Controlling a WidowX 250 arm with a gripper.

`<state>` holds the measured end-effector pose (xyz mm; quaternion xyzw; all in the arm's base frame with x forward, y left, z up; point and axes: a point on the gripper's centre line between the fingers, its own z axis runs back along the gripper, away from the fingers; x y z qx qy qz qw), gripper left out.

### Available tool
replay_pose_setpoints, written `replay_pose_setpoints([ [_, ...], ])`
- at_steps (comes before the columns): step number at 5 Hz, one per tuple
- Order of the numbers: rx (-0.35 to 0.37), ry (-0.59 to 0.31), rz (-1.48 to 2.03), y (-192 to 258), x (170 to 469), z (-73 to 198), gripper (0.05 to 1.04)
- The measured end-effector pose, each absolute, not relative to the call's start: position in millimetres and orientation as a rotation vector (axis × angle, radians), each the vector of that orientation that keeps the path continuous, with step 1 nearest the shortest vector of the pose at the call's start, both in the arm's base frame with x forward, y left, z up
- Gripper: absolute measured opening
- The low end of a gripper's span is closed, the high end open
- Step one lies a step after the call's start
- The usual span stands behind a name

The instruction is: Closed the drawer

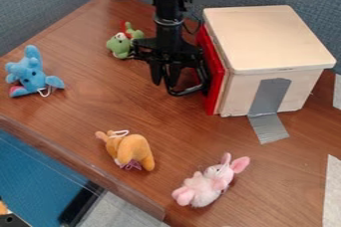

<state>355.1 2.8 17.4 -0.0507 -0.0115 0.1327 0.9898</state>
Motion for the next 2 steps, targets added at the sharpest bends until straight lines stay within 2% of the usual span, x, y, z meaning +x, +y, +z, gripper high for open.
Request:
replay_pose_setpoints([
  [1, -0.105, -0.071, 0.211, -6, 341, 43, 0.643],
  [2, -0.099, -0.145, 0.183, 6, 325, 78, 0.934],
])
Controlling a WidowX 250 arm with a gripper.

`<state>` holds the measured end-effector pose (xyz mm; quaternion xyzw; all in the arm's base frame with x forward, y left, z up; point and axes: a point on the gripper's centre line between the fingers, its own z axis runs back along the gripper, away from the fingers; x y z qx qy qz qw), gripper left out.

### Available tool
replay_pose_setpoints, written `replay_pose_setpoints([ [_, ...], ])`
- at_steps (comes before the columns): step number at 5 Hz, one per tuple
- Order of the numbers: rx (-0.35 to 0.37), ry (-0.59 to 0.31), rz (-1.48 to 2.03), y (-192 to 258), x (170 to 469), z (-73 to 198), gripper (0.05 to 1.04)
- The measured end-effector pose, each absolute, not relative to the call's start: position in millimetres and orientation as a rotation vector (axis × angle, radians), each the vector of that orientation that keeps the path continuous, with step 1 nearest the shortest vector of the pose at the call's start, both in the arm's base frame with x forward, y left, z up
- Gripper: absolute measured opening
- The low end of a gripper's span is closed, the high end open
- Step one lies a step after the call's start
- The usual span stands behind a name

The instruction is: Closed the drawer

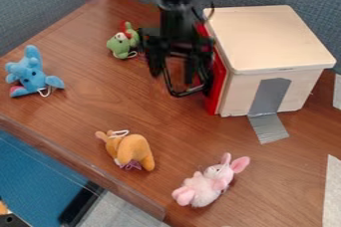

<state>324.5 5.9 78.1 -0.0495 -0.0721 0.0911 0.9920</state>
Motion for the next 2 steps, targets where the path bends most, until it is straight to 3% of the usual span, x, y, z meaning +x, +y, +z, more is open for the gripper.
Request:
replay_pose_setpoints([
  [1, -0.093, -0.21, 0.07, 32, 302, 106, 1.009],
  [2, -0.044, -0.163, -0.115, 43, 280, 110, 1.003],
])
